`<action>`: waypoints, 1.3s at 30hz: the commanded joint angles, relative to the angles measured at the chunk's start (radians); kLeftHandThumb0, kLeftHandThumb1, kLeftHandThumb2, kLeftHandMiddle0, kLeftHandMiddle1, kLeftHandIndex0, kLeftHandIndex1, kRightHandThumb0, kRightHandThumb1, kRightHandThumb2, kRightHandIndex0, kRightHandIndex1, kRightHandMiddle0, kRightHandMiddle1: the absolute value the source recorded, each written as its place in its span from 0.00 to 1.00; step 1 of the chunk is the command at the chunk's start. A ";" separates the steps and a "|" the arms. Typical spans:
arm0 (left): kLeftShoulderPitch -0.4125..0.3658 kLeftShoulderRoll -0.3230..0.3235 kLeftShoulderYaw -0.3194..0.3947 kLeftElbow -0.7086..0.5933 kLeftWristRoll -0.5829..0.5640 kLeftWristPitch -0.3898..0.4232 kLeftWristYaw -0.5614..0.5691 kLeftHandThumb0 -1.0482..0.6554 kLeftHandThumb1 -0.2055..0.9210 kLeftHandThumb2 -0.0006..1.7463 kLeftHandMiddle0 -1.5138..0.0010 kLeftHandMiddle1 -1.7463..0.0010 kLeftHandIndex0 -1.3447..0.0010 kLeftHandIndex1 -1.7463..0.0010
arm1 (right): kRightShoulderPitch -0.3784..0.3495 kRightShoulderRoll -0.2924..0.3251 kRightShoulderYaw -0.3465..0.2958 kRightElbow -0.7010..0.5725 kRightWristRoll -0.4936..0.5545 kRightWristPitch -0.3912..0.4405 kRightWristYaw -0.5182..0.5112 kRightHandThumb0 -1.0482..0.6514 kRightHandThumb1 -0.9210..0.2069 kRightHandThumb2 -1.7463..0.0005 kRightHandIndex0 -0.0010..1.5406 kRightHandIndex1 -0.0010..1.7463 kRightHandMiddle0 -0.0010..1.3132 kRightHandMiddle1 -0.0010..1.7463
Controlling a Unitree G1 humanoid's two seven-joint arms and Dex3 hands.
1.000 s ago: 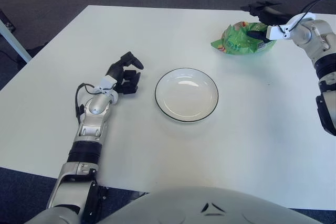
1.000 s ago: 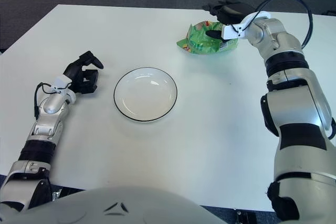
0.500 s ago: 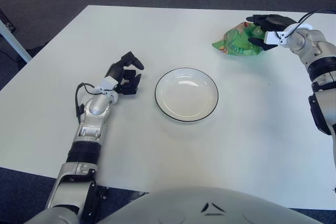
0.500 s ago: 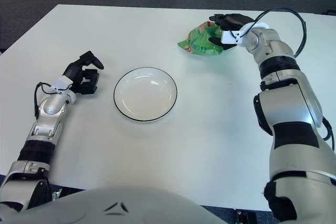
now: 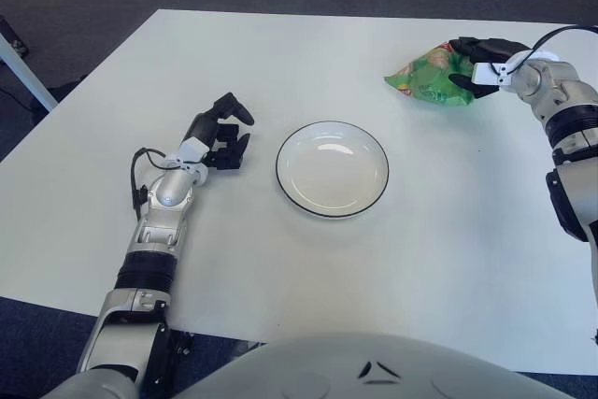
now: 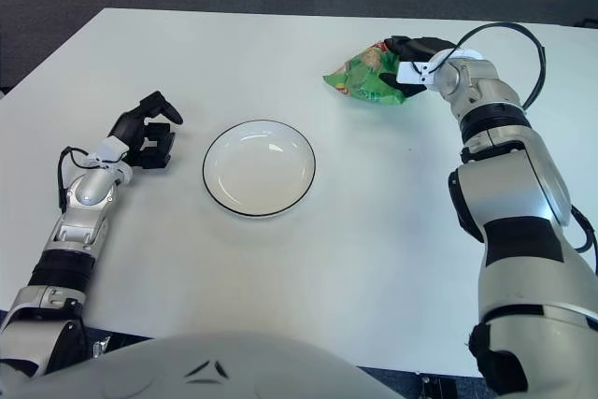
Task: Put the snack into the plate.
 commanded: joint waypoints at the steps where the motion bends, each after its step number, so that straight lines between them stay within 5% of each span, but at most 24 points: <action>1: 0.064 -0.016 -0.021 0.031 0.030 0.004 0.016 0.37 0.68 0.59 0.22 0.00 0.68 0.00 | 0.045 0.022 0.017 0.036 -0.009 0.043 -0.005 0.00 0.00 0.34 0.00 0.00 0.00 0.08; 11: 0.060 -0.003 -0.029 0.047 0.050 -0.020 0.031 0.37 0.66 0.60 0.21 0.00 0.67 0.00 | 0.069 0.034 0.038 0.055 -0.009 0.085 -0.001 0.00 0.00 0.35 0.00 0.00 0.00 0.14; 30: 0.067 0.015 -0.042 0.050 0.086 -0.033 0.045 0.37 0.63 0.62 0.20 0.00 0.65 0.00 | 0.168 0.084 0.042 0.067 0.005 0.093 -0.095 0.00 0.00 0.42 0.00 0.00 0.00 0.07; 39: 0.066 0.017 -0.047 0.058 0.079 -0.052 0.039 0.37 0.63 0.62 0.22 0.00 0.65 0.00 | 0.196 0.090 0.017 0.065 0.026 0.081 -0.187 0.05 0.00 0.51 0.00 0.00 0.00 0.25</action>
